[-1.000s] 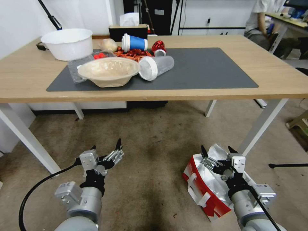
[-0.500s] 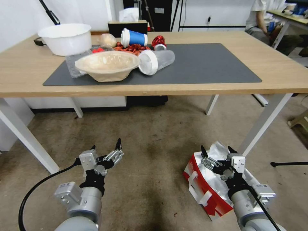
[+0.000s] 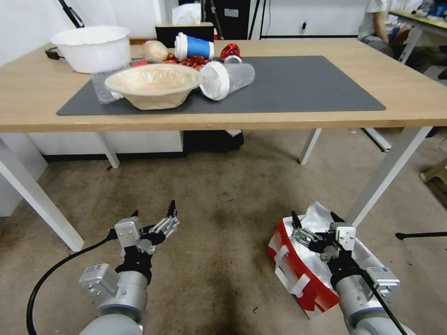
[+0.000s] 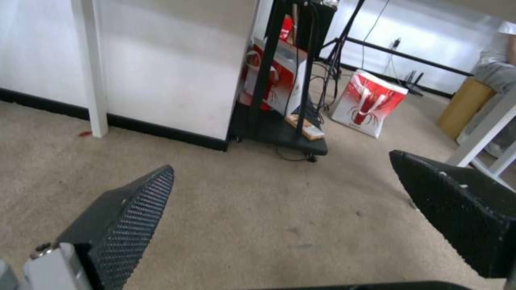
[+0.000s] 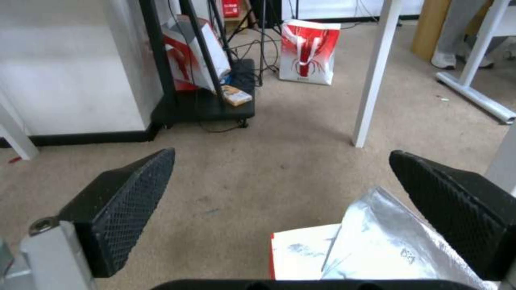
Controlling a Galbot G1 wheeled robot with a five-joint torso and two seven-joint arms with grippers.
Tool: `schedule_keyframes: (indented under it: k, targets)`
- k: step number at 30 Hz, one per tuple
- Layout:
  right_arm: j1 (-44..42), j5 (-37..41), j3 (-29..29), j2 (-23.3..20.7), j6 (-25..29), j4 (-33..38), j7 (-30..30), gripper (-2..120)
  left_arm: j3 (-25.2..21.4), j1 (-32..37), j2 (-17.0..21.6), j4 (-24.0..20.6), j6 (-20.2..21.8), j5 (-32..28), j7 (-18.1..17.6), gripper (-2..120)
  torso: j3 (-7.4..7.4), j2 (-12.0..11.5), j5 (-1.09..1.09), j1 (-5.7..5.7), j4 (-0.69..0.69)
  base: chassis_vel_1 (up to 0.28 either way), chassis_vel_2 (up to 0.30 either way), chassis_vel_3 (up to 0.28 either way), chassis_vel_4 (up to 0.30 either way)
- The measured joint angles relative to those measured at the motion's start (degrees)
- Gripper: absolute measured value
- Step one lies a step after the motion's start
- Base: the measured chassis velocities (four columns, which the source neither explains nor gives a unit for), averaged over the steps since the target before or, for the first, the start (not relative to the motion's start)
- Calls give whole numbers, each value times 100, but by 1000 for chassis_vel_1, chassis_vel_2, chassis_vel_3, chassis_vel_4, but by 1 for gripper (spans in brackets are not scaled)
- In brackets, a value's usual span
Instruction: Pick up the food delivery bag from the floor and place it on the table.
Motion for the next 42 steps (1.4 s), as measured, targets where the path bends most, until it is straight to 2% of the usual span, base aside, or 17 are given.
schedule_keyframes:
  k: [3,8,23,33,39,42]
  targets:
    - [0,0,0,0,0,0,0,100,0,0,0,0,-1,0,0,100,-2,-3,0,-1,0,0,0,0,0]
    - [-3,-1,3,-1,0,0,-5,100,7,3,-2,0,-12,18,2,100,-167,-206,0,-41,0,0,0,0,0]
    - [-8,-11,-7,7,7,-1,-5,100,21,15,1,1,-33,32,12,100,-438,-513,0,-78,0,0,0,0,0]
    - [7,-12,-3,-3,11,-21,-7,100,22,15,4,19,-37,41,16,100,-674,-769,0,-98,0,0,0,0,0]
    - [6,-9,5,-12,15,-29,-9,100,24,10,-2,39,-38,45,16,100,-767,-873,0,-106,0,0,0,0,0]
    - [10,-5,8,-14,20,-34,-10,100,30,12,-6,49,-38,53,17,100,-769,-935,0,-119,0,0,0,0,0]
